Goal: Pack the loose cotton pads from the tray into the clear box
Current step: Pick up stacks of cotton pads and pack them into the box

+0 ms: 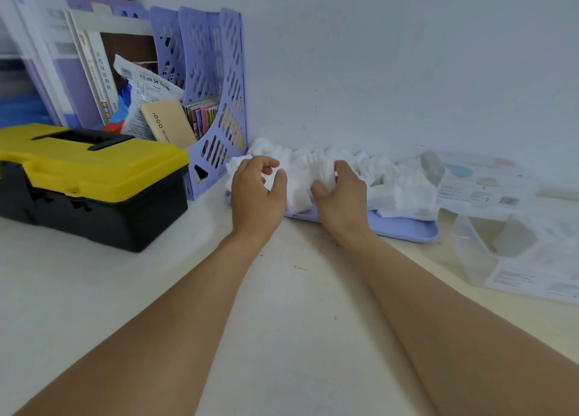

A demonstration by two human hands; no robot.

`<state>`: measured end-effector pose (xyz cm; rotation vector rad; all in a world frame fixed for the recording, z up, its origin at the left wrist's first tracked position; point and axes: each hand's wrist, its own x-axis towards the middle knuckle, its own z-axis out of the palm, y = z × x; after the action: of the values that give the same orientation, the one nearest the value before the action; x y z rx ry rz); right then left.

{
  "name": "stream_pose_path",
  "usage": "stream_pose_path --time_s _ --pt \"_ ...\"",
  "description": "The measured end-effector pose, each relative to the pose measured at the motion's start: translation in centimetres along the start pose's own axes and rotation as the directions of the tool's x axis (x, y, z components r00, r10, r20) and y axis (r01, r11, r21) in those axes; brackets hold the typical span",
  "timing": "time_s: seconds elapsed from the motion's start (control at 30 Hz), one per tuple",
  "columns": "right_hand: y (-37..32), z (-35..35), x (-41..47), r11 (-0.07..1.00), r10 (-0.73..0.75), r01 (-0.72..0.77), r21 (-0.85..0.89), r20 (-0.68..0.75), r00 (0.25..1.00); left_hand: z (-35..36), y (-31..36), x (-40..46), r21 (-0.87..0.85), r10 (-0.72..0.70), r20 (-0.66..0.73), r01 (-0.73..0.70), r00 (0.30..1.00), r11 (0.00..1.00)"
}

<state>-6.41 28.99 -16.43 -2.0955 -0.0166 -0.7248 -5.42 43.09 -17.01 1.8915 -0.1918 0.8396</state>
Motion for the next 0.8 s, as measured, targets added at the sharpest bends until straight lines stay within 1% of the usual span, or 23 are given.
stream_pose_path --time_s 0.03,0.07,0.1,0.13,0.17,0.2,0.23,0.27,0.3,0.37,0.4,0.47,0.5,0.53,0.57,0.6,0.63,0.67,0.7,0.73,0.77,0.8 --pt "-0.5 -0.2 0.2 0.985 0.04 -0.037 0.166 -0.016 0.999 0.0 0.4 0.1 -0.069 -0.016 -0.016 0.015 1.0 0.998" --pt "-1.1 -0.5 0.5 0.931 0.098 -0.106 0.348 0.041 0.994 0.2 1.0 0.1 -0.148 -0.04 -0.013 0.038 0.999 0.988" --pt "-1.7 -0.8 0.7 0.833 0.141 -0.209 0.512 0.168 0.976 0.3 1.5 0.1 -0.234 -0.081 0.018 0.083 0.997 0.969" --pt "-2.1 -0.9 0.8 0.703 0.144 -0.326 0.632 0.323 0.935 0.3 1.9 0.2 -0.32 -0.131 0.07 0.147 0.989 0.936" --pt "-2.5 -0.9 0.8 0.603 0.119 -0.422 0.677 0.446 0.887 0.4 2.3 0.3 -0.398 -0.174 0.136 0.215 0.975 0.892" --pt "-2.6 -0.9 0.7 0.573 0.092 -0.468 0.672 0.515 0.852 0.6 2.6 0.1 -0.452 -0.198 0.202 0.27 0.959 0.85" --pt "-2.7 -0.8 0.5 0.605 0.075 -0.468 0.644 0.54 0.839 0.7 2.8 0.0 -0.458 -0.201 0.234 0.29 0.951 0.841" --pt "-2.6 -0.6 0.4 0.656 0.068 -0.448 0.607 0.544 0.836 0.9 3.0 -0.1 -0.427 -0.196 0.241 0.285 0.951 0.858" --pt "-2.7 -0.5 0.3 0.712 0.076 -0.421 0.563 0.534 0.842 1.1 3.1 -0.2 -0.392 -0.199 0.246 0.285 0.949 0.875" --pt "-3.2 -0.2 0.1 0.782 0.113 -0.388 0.487 0.502 0.858 1.4 3.3 -0.3 -0.382 -0.24 0.262 0.329 0.935 0.864" --pt "-3.5 0.0 0.1 0.791 0.129 -0.382 0.479 0.479 0.868 1.5 3.3 -0.2 -0.401 -0.28 0.26 0.368 0.924 0.839" --pt "-3.9 0.2 0.2 0.805 0.144 -0.322 0.498 0.363 0.921 1.6 3.1 0.3 -0.483 -0.381 0.264 0.464 0.886 0.743" --pt "-4.0 0.3 0.3 0.824 0.128 -0.272 0.497 0.304 0.944 1.5 3.3 0.4 -0.525 -0.41 0.306 0.512 0.859 0.68" --pt "-4.2 0.3 0.4 0.834 0.096 -0.234 0.5 0.285 0.954 1.4 3.5 0.5 -0.552 -0.403 0.375 0.551 0.834 0.626" --pt "-4.5 0.4 0.3 0.833 0.062 -0.224 0.506 0.317 0.946 1.4 3.5 0.5 -0.553 -0.367 0.457 0.582 0.81 0.596" --pt "-4.8 0.5 0.2 0.826 0.046 -0.247 0.507 0.376 0.925 1.3 3.7 0.4 -0.53 -0.322 0.531 0.603 0.784 0.596" --pt "-5.0 0.6 0.2 0.818 0.039 -0.27 0.507 0.42 0.907 1.3 3.7 0.3 -0.5 -0.299 0.567 0.609 0.768 0.616" --pt "-5.0 0.7 0.3 0.811 0.042 -0.283 0.511 0.432 0.901 1.2 3.7 0.5 -0.479 -0.306 0.561 0.603 0.769 0.638" --pt "-5.0 0.5 0.5 0.803 0.056 -0.281 0.525 0.402 0.914 1.1 3.7 1.0 -0.475 -0.348 0.509 0.594 0.787 0.649" --pt "-4.8 0.2 0.7 0.816 0.086 -0.259 0.517 0.335 0.938 0.7 3.5 1.5 -0.486 -0.411 0.425 0.586 0.806 0.648" --pt "-4.5 -0.2 0.9 0.859 0.114 -0.222 0.461 0.251 0.961 0.2 3.3 2.1 -0.509 -0.465 0.337 0.574 0.819 0.642" --pt "-3.9 -0.6 1.0 0.927 0.125 -0.179 0.331 0.178 0.976 -0.3 3.0 2.6 -0.534 -0.501 0.26 0.555 0.826 0.638"
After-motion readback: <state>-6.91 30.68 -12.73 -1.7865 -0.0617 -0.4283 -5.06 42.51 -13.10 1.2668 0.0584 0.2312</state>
